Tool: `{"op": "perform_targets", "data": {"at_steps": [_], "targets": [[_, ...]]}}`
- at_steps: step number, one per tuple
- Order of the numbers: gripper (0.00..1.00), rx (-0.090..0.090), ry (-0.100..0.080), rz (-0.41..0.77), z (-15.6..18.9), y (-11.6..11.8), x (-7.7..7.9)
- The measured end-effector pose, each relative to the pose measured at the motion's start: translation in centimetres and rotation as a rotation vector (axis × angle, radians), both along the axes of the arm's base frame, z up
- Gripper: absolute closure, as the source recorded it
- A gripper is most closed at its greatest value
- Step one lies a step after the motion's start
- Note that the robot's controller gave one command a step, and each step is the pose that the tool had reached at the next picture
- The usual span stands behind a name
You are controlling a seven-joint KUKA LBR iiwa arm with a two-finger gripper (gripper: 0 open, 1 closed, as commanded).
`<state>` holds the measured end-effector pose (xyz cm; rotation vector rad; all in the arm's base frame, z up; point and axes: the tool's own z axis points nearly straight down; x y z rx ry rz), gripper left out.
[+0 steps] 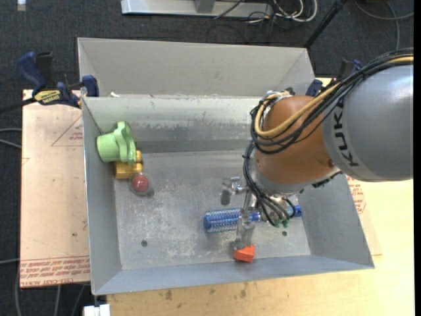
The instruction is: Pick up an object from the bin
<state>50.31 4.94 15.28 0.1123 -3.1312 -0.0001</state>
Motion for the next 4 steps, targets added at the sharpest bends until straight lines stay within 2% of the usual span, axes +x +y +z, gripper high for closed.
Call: {"op": "perform_targets", "data": {"at_steps": [1, 2, 3, 4], "targets": [[0.0, 0.001, -0.002, -0.131, -8.6, 0.1, -0.2], [0.0, 0.002, -0.018, -0.043, -0.2, 0.0, 1.2], [0.0, 0.003, -0.006, 0.248, -2.5, 0.4, -1.5], [0.0, 0.003, -0.011, 0.486, -1.0, 0.2, -0.6]]}}
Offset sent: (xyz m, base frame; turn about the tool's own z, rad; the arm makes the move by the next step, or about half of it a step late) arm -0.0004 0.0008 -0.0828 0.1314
